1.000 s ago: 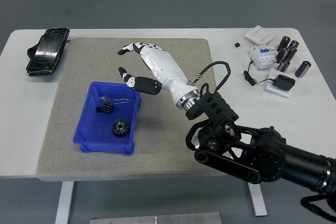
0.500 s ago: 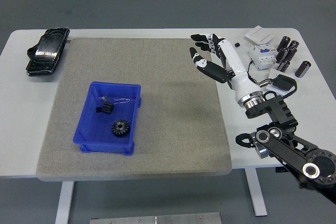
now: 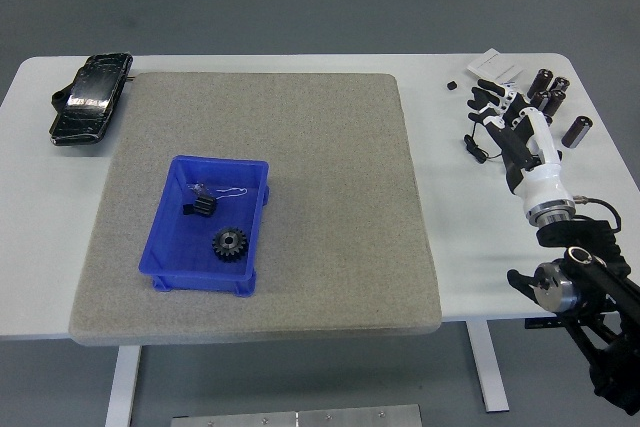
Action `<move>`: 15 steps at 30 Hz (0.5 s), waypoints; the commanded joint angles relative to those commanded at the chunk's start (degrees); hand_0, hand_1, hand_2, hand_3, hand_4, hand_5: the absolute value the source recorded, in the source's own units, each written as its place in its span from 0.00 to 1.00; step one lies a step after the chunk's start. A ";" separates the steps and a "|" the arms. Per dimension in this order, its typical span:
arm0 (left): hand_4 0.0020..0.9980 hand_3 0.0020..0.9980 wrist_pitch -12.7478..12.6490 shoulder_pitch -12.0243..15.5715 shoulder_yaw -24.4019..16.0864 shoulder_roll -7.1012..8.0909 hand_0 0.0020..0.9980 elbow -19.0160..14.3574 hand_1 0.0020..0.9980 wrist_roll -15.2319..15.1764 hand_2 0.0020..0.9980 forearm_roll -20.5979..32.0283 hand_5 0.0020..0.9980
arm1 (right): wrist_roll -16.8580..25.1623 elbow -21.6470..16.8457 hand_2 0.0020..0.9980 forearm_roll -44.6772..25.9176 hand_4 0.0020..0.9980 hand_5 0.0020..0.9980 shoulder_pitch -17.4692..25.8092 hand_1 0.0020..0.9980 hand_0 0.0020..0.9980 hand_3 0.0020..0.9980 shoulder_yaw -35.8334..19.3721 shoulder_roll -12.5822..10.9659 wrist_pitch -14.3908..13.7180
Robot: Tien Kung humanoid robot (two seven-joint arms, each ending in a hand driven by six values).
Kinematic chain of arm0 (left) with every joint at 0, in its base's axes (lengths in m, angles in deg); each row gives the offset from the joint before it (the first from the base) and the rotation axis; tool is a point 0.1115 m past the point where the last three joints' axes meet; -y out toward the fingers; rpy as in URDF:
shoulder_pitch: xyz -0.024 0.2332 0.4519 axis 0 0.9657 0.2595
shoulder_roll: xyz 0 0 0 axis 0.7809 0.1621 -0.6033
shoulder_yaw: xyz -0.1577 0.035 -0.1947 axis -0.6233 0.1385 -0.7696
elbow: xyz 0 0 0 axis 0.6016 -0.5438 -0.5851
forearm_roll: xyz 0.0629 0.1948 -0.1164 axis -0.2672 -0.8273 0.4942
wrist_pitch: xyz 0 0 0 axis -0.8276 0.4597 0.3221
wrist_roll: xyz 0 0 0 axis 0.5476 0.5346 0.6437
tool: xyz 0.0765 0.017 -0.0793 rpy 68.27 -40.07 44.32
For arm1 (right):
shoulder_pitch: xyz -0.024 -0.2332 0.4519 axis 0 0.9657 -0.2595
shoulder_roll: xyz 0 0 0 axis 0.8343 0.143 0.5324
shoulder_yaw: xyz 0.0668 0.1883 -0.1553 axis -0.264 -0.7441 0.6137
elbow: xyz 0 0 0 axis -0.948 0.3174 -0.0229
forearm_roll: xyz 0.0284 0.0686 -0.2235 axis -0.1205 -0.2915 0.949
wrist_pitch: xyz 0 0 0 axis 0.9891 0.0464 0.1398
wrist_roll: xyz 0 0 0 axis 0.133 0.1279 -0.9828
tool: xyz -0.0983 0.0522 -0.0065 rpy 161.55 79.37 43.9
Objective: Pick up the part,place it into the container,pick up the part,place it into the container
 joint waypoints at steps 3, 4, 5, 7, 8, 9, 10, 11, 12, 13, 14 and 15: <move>0.63 0.61 -0.11 0.28 0.11 -0.12 0.73 0.02 0.70 -0.11 0.70 0.19 0.40 | 0.06 0.20 0.74 -1.42 0.79 0.48 0.18 0.73 0.76 0.70 -0.83 0.02 0.67; 0.63 0.61 -0.17 0.43 0.19 -0.23 0.73 0.03 0.70 -0.15 0.70 0.34 0.40 | 0.05 0.14 0.74 -1.68 0.79 0.48 0.32 0.73 0.76 0.70 -1.13 0.03 0.88; 0.63 0.61 -0.21 0.57 0.31 -0.36 0.73 0.03 0.70 -0.21 0.70 0.55 0.40 | 0.04 -0.02 0.74 -1.82 0.79 0.48 0.52 0.73 0.76 0.70 -1.46 0.06 1.04; 0.63 0.61 -0.23 0.72 0.47 -0.59 0.73 0.04 0.70 -0.25 0.70 0.79 0.40 | 0.03 -0.44 0.74 -1.96 0.79 0.48 0.96 0.73 0.76 0.70 -2.05 0.18 1.21; 0.64 0.61 -0.22 0.75 0.57 -0.69 0.73 0.06 0.70 -0.31 0.70 0.94 0.39 | 0.03 -0.74 0.74 -1.99 0.80 0.49 1.20 0.73 0.76 0.70 -2.32 0.24 1.28; 0.64 0.61 -0.22 0.76 0.66 -0.78 0.73 0.08 0.70 -0.35 0.70 1.08 0.39 | 0.01 -1.09 0.74 -2.00 0.80 0.49 1.42 0.73 0.76 0.70 -2.57 0.27 1.33; 0.64 0.61 -0.20 0.75 0.71 -0.85 0.73 0.10 0.70 -0.39 0.70 1.13 0.39 | -0.02 -1.51 0.74 -1.95 0.80 0.49 1.62 0.73 0.76 0.70 -2.80 0.26 1.36; 0.64 0.61 -0.19 0.72 0.77 -0.85 0.73 0.12 0.70 -0.44 0.70 1.20 0.39 | -0.06 -1.85 0.74 -1.88 0.80 0.49 1.72 0.73 0.76 0.70 -2.93 0.22 1.36; 0.64 0.61 -0.19 0.69 0.81 -0.85 0.73 0.15 0.70 -0.49 0.70 1.26 0.39 | -0.10 -2.27 0.74 -1.78 0.80 0.49 1.82 0.73 0.76 0.70 -3.08 0.17 1.36; 0.64 0.61 -0.17 0.67 0.83 -0.83 0.73 0.17 0.70 -0.52 0.70 1.26 0.39 | -0.15 -2.61 0.74 -1.66 0.80 0.49 1.86 0.73 0.76 0.70 -3.21 0.11 1.36; 0.64 0.61 -0.14 0.65 0.86 -0.80 0.73 0.19 0.70 -0.55 0.70 1.24 0.38 | -0.19 -2.85 0.76 -1.55 0.80 0.49 1.88 0.73 0.76 0.70 -3.31 0.07 1.36; 0.64 0.61 -0.13 0.63 0.93 -0.72 0.73 0.22 0.70 -0.62 0.70 1.33 0.38 | -0.25 -3.01 0.76 -1.40 0.80 0.49 1.84 0.73 0.76 0.70 -3.46 0.04 1.37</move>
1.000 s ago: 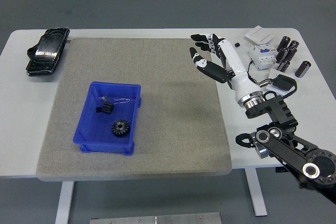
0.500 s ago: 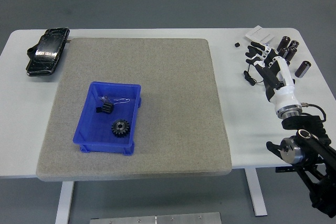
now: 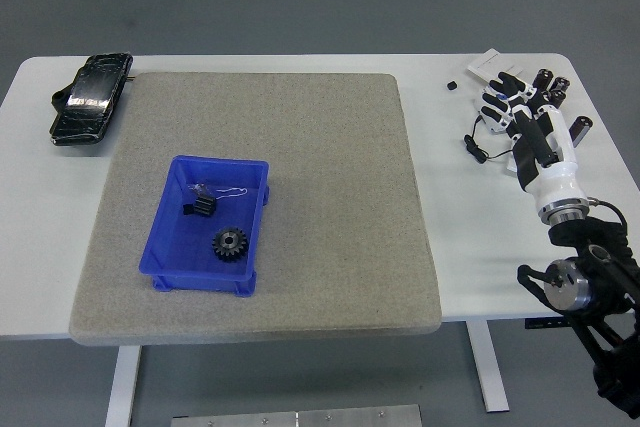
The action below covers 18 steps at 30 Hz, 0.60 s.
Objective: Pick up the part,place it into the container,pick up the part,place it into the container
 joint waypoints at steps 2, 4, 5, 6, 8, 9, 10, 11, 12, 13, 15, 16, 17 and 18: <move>0.64 0.61 0.00 -0.06 0.13 0.12 0.73 0.06 0.70 -0.13 0.70 0.20 0.38 | -0.10 0.15 0.76 0.08 0.80 0.49 -0.17 0.73 0.76 0.70 -0.20 -0.08 0.08; 0.64 0.61 0.01 -0.16 0.25 0.19 0.73 0.12 0.70 -0.26 0.70 0.40 0.38 | -0.19 0.35 0.76 0.10 0.80 0.49 -0.23 0.73 0.76 0.70 -0.40 -0.20 0.17; 0.65 0.61 0.01 -0.21 0.28 0.21 0.73 0.15 0.70 -0.31 0.70 0.46 0.37 | -0.22 0.40 0.76 0.12 0.81 0.50 -0.20 0.74 0.76 0.71 -0.52 -0.26 0.20; 0.65 0.61 0.00 -0.27 0.29 0.22 0.73 0.16 0.70 -0.34 0.70 0.50 0.37 | -0.25 0.41 0.76 0.17 0.81 0.50 -0.12 0.74 0.76 0.71 -0.69 -0.32 0.23; 0.65 0.61 0.05 -0.35 0.31 0.21 0.73 0.21 0.70 -0.40 0.70 0.50 0.37 | -0.33 0.18 0.76 0.39 0.81 0.50 0.06 0.74 0.76 0.71 -1.02 -0.48 0.20; 0.65 0.61 0.07 -0.38 0.30 0.19 0.73 0.22 0.70 -0.39 0.70 0.48 0.37 | -0.37 0.03 0.76 0.54 0.81 0.50 0.12 0.74 0.76 0.71 -1.15 -0.57 0.17; 0.65 0.61 0.10 -0.41 0.24 0.16 0.73 0.22 0.70 -0.37 0.70 0.39 0.37 | -0.43 -0.15 0.76 0.72 0.81 0.50 0.18 0.74 0.76 0.71 -1.27 -0.67 0.14; 0.65 0.61 0.13 -0.46 0.19 0.15 0.73 0.23 0.70 -0.35 0.70 0.30 0.37 | -0.50 -0.31 0.76 0.90 0.81 0.50 0.22 0.73 0.76 0.71 -1.39 -0.77 0.12; 0.65 0.61 0.14 -0.53 0.11 0.16 0.73 0.25 0.70 -0.34 0.70 0.22 0.37 | -0.58 -0.53 0.76 1.11 0.81 0.50 0.28 0.73 0.76 0.71 -1.57 -0.89 0.09; 0.65 0.61 0.15 -0.59 0.08 0.16 0.73 0.26 0.70 -0.35 0.70 0.18 0.37 | -0.62 -0.69 0.76 1.22 0.81 0.50 0.31 0.73 0.76 0.71 -1.70 -0.97 0.09; 0.65 0.61 0.15 -0.73 0.03 0.17 0.73 0.29 0.70 -0.38 0.70 0.12 0.37 | -0.71 -1.05 0.76 1.40 0.81 0.50 0.37 0.73 0.76 0.71 -1.97 -1.13 0.08; 0.65 0.61 0.16 -0.81 0.02 0.17 0.73 0.31 0.70 -0.41 0.70 0.11 0.37 | -0.75 -1.28 0.76 1.49 0.81 0.50 0.39 0.73 0.76 0.71 -2.12 -1.21 0.08; 0.65 0.61 0.17 -0.89 0.06 0.16 0.73 0.32 0.70 -0.46 0.70 0.16 0.37 | -0.80 -1.48 0.76 1.58 0.81 0.50 0.39 0.73 0.76 0.71 -2.23 -1.26 0.08; 0.65 0.61 0.17 -0.97 0.10 0.14 0.73 0.33 0.70 -0.49 0.70 0.22 0.37 | -0.84 -1.65 0.76 1.67 0.81 0.50 0.37 0.73 0.76 0.71 -2.31 -1.29 0.09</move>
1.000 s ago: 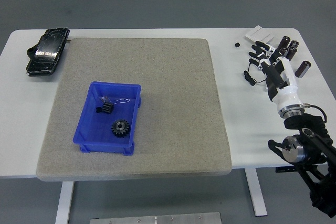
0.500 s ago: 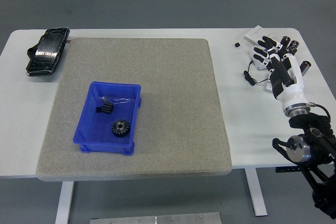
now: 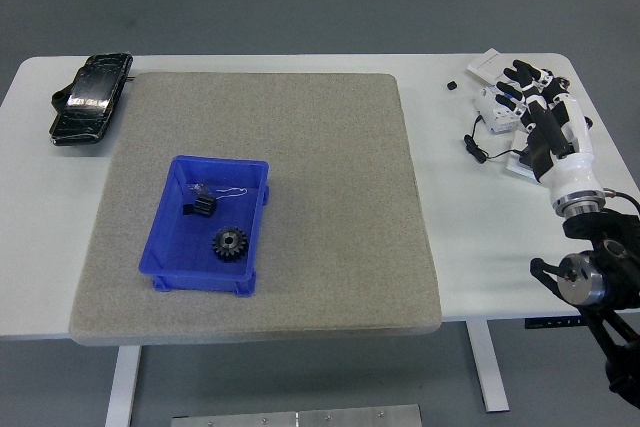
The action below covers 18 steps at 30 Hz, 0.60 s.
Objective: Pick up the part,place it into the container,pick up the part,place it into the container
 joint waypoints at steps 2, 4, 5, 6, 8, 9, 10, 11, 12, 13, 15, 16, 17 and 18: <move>0.65 0.61 0.02 -0.15 0.05 -0.04 0.73 0.01 0.70 -0.03 0.70 0.06 0.37 | -0.11 -0.22 0.76 0.25 0.81 0.50 -0.08 0.73 0.76 0.71 -0.09 0.05 0.02; 0.65 0.61 0.01 -0.32 0.03 -0.04 0.73 0.01 0.70 -0.03 0.70 0.04 0.37 | -0.21 -0.21 0.76 0.47 0.81 0.50 -0.12 0.73 0.76 0.71 -0.24 0.25 0.00; 0.65 0.61 -0.01 -0.41 0.08 -0.01 0.73 0.01 0.70 -0.05 0.70 0.11 0.37 | -0.25 -0.10 0.77 0.54 0.81 0.50 -0.08 0.73 0.76 0.71 -0.33 0.41 0.00; 0.65 0.61 -0.05 -0.49 0.15 0.03 0.73 0.01 0.70 -0.07 0.70 0.25 0.37 | -0.29 0.05 0.77 0.60 0.81 0.50 -0.02 0.73 0.76 0.71 -0.44 0.59 0.00; 0.65 0.61 -0.09 -0.55 0.21 0.08 0.73 0.00 0.70 -0.09 0.70 0.35 0.37 | -0.32 0.21 0.77 0.63 0.81 0.50 0.04 0.73 0.76 0.71 -0.55 0.75 0.00; 0.65 0.61 -0.12 -0.59 0.20 0.13 0.73 -0.02 0.70 -0.06 0.70 0.37 0.37 | -0.35 0.31 0.77 0.66 0.81 0.50 0.07 0.73 0.76 0.71 -0.65 0.84 0.00; 0.65 0.61 -0.15 -0.63 0.21 0.16 0.73 -0.03 0.70 -0.06 0.70 0.42 0.37 | -0.38 0.37 0.77 0.69 0.81 0.50 0.09 0.73 0.76 0.71 -0.74 0.90 -0.01; 0.67 0.61 -0.17 -0.66 0.24 0.20 0.73 -0.03 0.70 -0.06 0.70 0.47 0.34 | -0.41 0.41 0.77 0.71 0.81 0.50 0.10 0.73 0.75 0.71 -0.83 0.94 -0.02; 0.67 0.61 -0.19 -0.70 0.25 0.22 0.73 -0.04 0.70 -0.06 0.70 0.52 0.34 | -0.44 0.40 0.77 0.72 0.81 0.50 0.10 0.73 0.75 0.71 -0.93 0.96 -0.03; 0.67 0.61 -0.21 -0.73 0.29 0.24 0.73 -0.04 0.70 -0.08 0.70 0.58 0.34 | -0.48 0.35 0.77 0.77 0.81 0.50 0.09 0.73 0.75 0.71 -1.03 0.98 -0.04; 0.67 0.61 -0.24 -0.81 0.32 0.26 0.73 -0.04 0.70 -0.09 0.70 0.65 0.34 | -0.57 0.20 0.77 0.91 0.81 0.50 0.11 0.73 0.75 0.71 -1.20 1.03 -0.07; 0.67 0.61 -0.26 -0.85 0.36 0.26 0.73 -0.04 0.70 -0.12 0.70 0.71 0.34 | -0.64 0.08 0.77 1.02 0.81 0.50 0.13 0.73 0.75 0.71 -1.35 1.10 -0.06; 0.67 0.61 -0.27 -0.88 0.39 0.26 0.73 -0.03 0.70 -0.14 0.70 0.78 0.34 | -0.67 0.02 0.76 1.09 0.81 0.50 0.16 0.73 0.75 0.71 -1.48 1.17 -0.06; 0.67 0.61 -0.30 -0.91 0.42 0.25 0.73 -0.03 0.70 -0.16 0.70 0.82 0.34 | -0.69 -0.01 0.76 1.15 0.81 0.50 0.20 0.73 0.75 0.71 -1.63 1.26 -0.03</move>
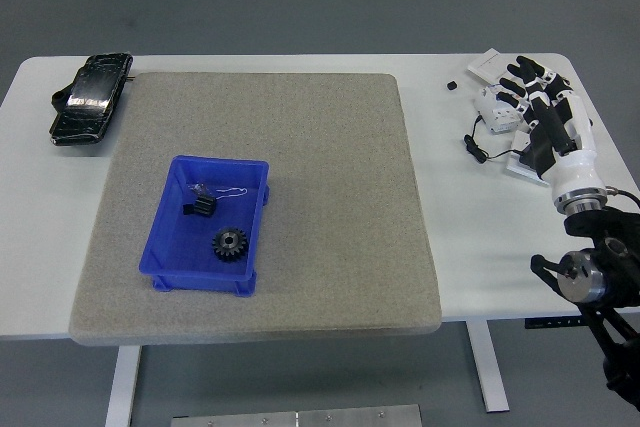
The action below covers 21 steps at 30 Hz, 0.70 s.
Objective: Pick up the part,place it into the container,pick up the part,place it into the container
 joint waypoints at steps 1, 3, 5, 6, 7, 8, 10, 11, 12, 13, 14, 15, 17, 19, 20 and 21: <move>0.67 0.61 -0.01 -0.02 0.04 -0.01 0.73 0.00 0.70 -0.02 0.70 0.05 0.34 | -0.01 0.00 0.76 0.04 0.81 0.50 0.04 0.73 0.75 0.71 -0.14 0.10 0.02; 0.67 0.61 -0.07 -0.04 0.12 -0.04 0.73 -0.01 0.70 -0.03 0.70 0.19 0.34 | -0.04 0.05 0.76 0.12 0.81 0.50 0.15 0.73 0.75 0.71 -0.43 0.33 0.06; 0.67 0.61 -0.10 -0.03 0.28 -0.06 0.73 -0.01 0.70 -0.09 0.70 0.39 0.34 | -0.08 0.02 0.76 0.20 0.81 0.50 0.28 0.73 0.75 0.71 -0.61 0.46 0.06; 0.67 0.61 -0.11 -0.01 0.41 -0.07 0.73 0.01 0.70 -0.17 0.70 0.54 0.34 | -0.16 -0.04 0.76 0.35 0.81 0.50 0.35 0.73 0.75 0.71 -0.68 0.50 0.03; 0.67 0.61 -0.12 0.00 0.52 -0.07 0.73 0.02 0.70 -0.23 0.70 0.65 0.34 | -0.23 -0.06 0.76 0.50 0.81 0.50 0.38 0.73 0.75 0.71 -0.72 0.53 -0.01; 0.67 0.61 -0.12 0.01 0.61 -0.09 0.73 0.03 0.70 -0.27 0.70 0.74 0.34 | -0.31 -0.07 0.76 0.62 0.81 0.50 0.39 0.73 0.75 0.71 -0.74 0.56 -0.04; 0.67 0.61 -0.12 -0.03 0.83 -0.15 0.73 0.05 0.70 -0.40 0.70 0.96 0.34 | -0.44 -0.09 0.76 0.85 0.81 0.50 0.36 0.73 0.75 0.71 -0.82 0.64 -0.07; 0.67 0.62 -0.12 -0.06 0.92 -0.18 0.73 0.07 0.70 -0.46 0.70 1.08 0.34 | -0.49 -0.07 0.77 0.90 0.80 0.51 0.33 0.72 0.75 0.71 -0.88 0.68 -0.06; 0.67 0.62 -0.12 -0.09 0.96 -0.21 0.73 0.07 0.70 -0.49 0.70 1.13 0.34 | -0.53 -0.07 0.77 0.94 0.80 0.51 0.30 0.72 0.75 0.71 -0.93 0.70 -0.06; 0.67 0.62 -0.10 -0.12 1.00 -0.25 0.73 0.08 0.70 -0.51 0.70 1.13 0.34 | -0.56 -0.09 0.77 0.98 0.80 0.51 0.25 0.72 0.75 0.71 -0.98 0.71 -0.04; 0.67 0.62 -0.09 -0.16 1.04 -0.28 0.73 0.09 0.70 -0.55 0.70 1.17 0.34 | -0.59 -0.09 0.77 0.98 0.80 0.51 0.21 0.72 0.75 0.71 -1.02 0.70 -0.03; 0.67 0.62 -0.09 -0.18 1.05 -0.30 0.73 0.10 0.70 -0.57 0.70 1.18 0.34 | -0.61 -0.09 0.77 0.97 0.80 0.51 0.18 0.72 0.75 0.71 -1.03 0.69 -0.01; 0.67 0.62 -0.07 -0.23 1.06 -0.30 0.73 0.14 0.70 -0.65 0.70 1.16 0.34 | -0.62 0.00 0.76 0.88 0.81 0.51 0.15 0.72 0.75 0.71 -1.05 0.64 0.02; 0.67 0.62 -0.04 -0.28 1.09 -0.30 0.73 0.18 0.70 -0.72 0.70 1.13 0.34 | -0.63 0.14 0.76 0.77 0.81 0.51 0.15 0.72 0.75 0.71 -1.02 0.59 0.06; 0.67 0.62 -0.02 -0.30 1.06 -0.31 0.73 0.20 0.70 -0.73 0.70 1.05 0.34 | -0.63 0.26 0.76 0.69 0.81 0.51 0.16 0.72 0.75 0.71 -0.97 0.57 0.09; 0.67 0.62 0.00 -0.31 1.05 -0.32 0.73 0.21 0.70 -0.74 0.70 1.01 0.34 | -0.62 0.35 0.76 0.63 0.81 0.51 0.16 0.72 0.75 0.71 -0.93 0.57 0.11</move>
